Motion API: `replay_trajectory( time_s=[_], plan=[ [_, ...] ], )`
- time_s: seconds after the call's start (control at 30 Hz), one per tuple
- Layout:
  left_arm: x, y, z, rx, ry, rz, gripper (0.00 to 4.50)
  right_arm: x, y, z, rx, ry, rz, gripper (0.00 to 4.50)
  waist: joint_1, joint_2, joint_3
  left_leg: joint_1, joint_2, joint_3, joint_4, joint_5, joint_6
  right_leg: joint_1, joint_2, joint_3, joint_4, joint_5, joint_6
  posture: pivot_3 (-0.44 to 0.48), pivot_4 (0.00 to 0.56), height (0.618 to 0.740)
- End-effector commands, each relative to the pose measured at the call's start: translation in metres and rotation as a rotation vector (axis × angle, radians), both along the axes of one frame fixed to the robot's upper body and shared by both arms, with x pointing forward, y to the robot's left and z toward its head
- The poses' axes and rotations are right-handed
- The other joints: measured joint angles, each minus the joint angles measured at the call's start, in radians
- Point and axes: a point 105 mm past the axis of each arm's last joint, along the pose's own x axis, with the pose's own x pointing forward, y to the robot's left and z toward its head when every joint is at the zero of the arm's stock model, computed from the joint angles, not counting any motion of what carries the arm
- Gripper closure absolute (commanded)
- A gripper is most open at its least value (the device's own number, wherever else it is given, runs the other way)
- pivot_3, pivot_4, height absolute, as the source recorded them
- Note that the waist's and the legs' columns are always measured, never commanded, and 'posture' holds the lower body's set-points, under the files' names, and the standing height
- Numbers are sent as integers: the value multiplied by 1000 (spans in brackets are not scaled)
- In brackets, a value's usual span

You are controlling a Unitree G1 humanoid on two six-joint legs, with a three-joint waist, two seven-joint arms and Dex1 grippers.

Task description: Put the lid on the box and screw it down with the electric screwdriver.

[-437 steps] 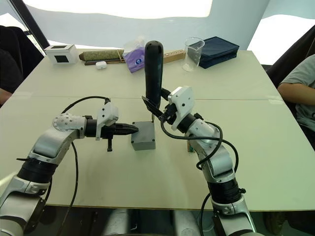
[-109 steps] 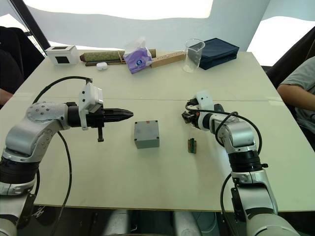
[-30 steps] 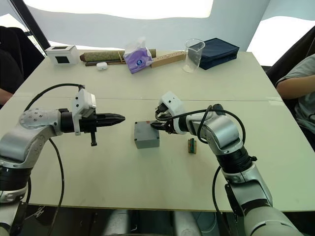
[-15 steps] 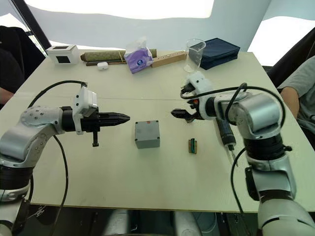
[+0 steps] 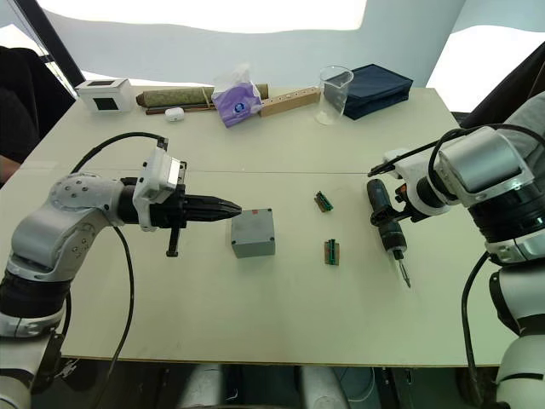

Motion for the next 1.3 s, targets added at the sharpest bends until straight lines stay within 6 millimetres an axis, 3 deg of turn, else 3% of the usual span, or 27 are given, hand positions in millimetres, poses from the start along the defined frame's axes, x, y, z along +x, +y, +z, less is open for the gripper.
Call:
replay_trajectory(
  time_s=[0.03, 0.43, 0.53, 0.7, 0.9, 0.97, 1.1, 1.17, 1.3],
  plan=[
    [-5, -5, 13, -20, -67, -28, 4500, 4, 3, -9, 21, 53, -36, 22, 1, 0, 0, 0, 0, 0, 0, 0, 0, 0, 0, 0, 0, 0, 0, 0, 150, 740],
    [-8, -4, 10, -21, -70, -4, 4500, 2, 10, -40, -14, 144, -30, 22, 0, 0, 0, 0, 0, 0, 0, 0, 0, 0, 0, 0, 0, 0, 0, 0, 150, 740],
    [-8, -3, 10, -21, -70, 3, 4500, 0, 11, -45, -12, 159, -28, 690, 0, 0, 0, 0, 0, 0, 0, 0, 0, 0, 0, 0, 0, 0, 0, 0, 150, 740],
    [-8, -3, 10, -22, -69, 15, 4500, 2, 13, -45, 0, 154, -36, 2488, -1, 0, 0, 0, 0, -1, 0, 0, 0, 0, 0, -1, 0, 0, 0, 0, 150, 740],
    [-6, -1, 9, -22, -68, 31, 4500, 9, 12, -37, 15, 117, -70, 2627, -2, 0, 0, 0, 0, -1, 1, 0, 0, 1, 0, -1, 0, 0, 0, 0, 150, 740],
    [-5, 1, 9, -21, -66, 40, 4500, 15, 12, -26, 18, 73, -83, 2627, -3, 0, 0, 1, 0, -1, 1, 0, 0, 1, 0, -1, 0, 0, 0, 0, 150, 740],
    [-2, 6, 7, -8, -58, 65, 4500, 35, 25, 28, 49, -174, 3, 2627, -3, 2, 1, 0, 0, 0, 1, 0, 0, 0, 0, 0, 1, 0, 0, 0, 150, 740],
    [-1, 7, 6, -4, -56, 68, 4500, 42, 42, 49, 79, -320, 115, 2627, -2, 4, 2, -1, 0, 0, 0, 0, 0, -2, 0, 0, 1, 0, 0, 0, 150, 740],
    [4, 10, 0, 22, -47, 85, 4500, 46, 89, 104, 235, -809, 342, 2627, -3, 4, 3, -2, 0, 0, -3, 0, 0, -4, 1, 0, 1, 0, 0, 0, 150, 740]
  ],
)
